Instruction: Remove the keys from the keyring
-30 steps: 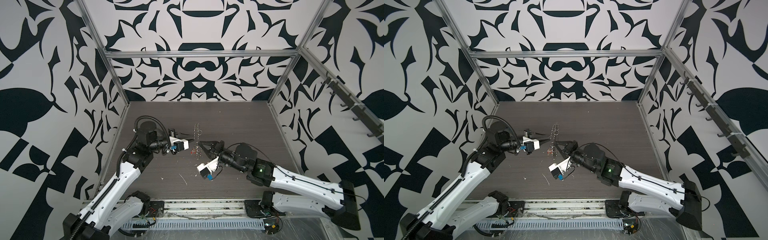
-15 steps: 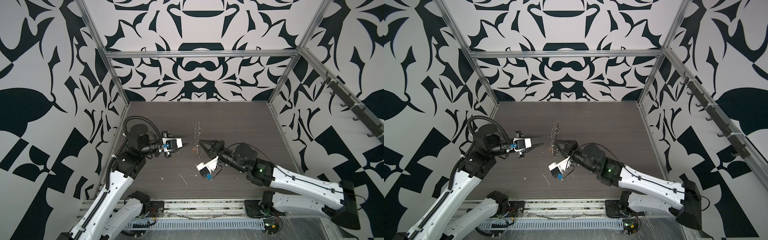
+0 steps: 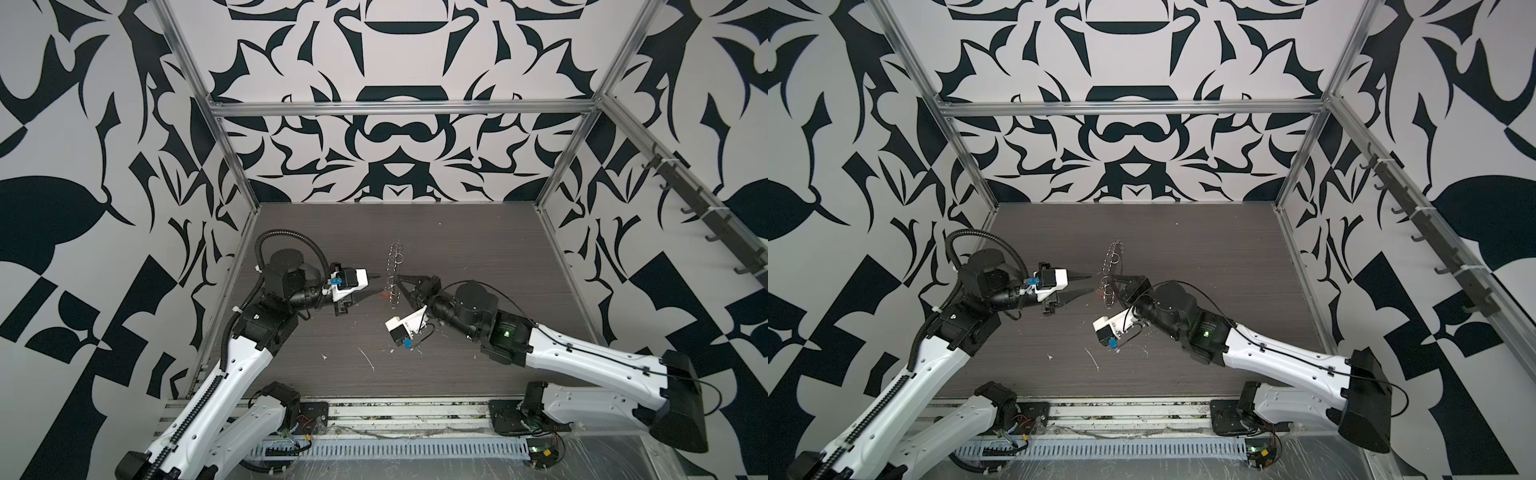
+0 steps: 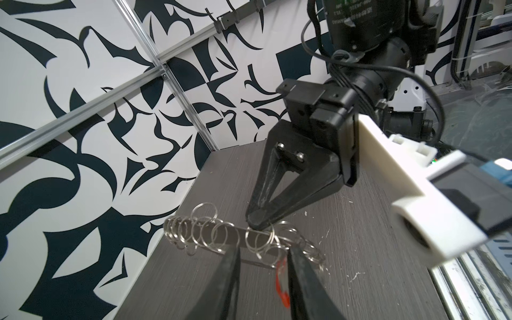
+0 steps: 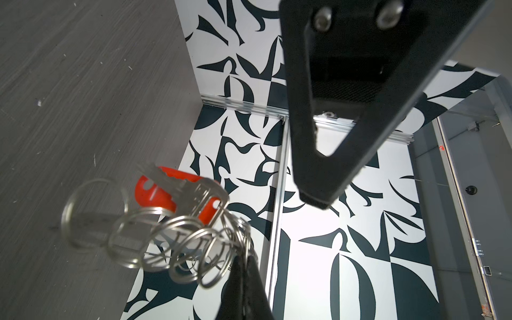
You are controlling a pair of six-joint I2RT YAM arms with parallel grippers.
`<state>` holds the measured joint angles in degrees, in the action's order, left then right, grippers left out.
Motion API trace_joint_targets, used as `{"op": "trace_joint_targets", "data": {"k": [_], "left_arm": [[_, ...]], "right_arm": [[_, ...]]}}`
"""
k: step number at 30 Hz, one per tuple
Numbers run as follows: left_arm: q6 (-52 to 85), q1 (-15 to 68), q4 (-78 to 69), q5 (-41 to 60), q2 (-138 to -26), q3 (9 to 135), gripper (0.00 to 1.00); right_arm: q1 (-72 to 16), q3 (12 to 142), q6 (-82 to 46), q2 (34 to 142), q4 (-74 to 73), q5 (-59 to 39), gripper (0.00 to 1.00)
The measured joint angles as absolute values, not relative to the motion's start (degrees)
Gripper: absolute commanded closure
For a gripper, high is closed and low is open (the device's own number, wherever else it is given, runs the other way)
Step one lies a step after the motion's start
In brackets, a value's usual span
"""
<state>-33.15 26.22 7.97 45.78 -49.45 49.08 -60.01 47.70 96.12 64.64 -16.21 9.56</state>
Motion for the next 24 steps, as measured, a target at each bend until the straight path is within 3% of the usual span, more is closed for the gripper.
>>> {"op": "trace_joint_targets", "data": {"k": [24], "left_arm": [[-26.3,30.0,-3.4,32.3,-52.0,45.2,0.66]], "right_arm": [[-58.4,49.8,95.2,68.0,-19.4,12.2,1.00]]}}
